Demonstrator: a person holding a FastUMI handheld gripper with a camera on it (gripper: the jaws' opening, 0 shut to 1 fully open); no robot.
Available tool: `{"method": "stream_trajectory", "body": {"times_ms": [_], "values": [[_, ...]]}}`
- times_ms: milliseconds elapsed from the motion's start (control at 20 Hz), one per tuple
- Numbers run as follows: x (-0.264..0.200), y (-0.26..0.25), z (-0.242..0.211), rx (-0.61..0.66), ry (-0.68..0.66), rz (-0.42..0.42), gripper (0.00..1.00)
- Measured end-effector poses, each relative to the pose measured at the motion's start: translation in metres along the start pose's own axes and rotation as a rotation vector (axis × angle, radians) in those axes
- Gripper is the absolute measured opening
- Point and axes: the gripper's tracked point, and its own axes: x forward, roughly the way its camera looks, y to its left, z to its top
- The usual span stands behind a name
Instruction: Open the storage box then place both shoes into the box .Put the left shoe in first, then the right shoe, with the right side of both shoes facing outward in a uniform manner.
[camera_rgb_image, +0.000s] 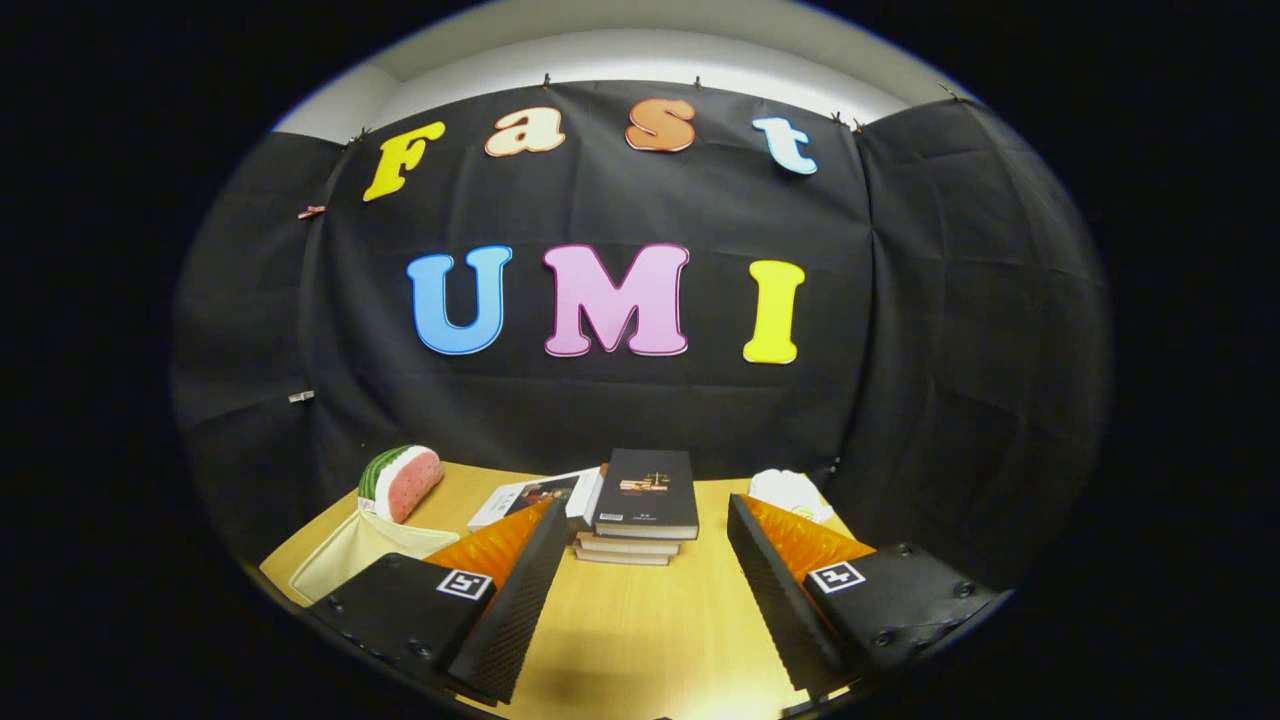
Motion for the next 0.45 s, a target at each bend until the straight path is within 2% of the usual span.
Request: {"method": "stream_trajectory", "body": {"times_ms": [200,450], "values": [[-0.027,-0.023,0.020,-0.049,-0.069,0.011,0.98],[-0.045,-0.046,0.020,-0.025,-0.087,0.014,0.98]]}}
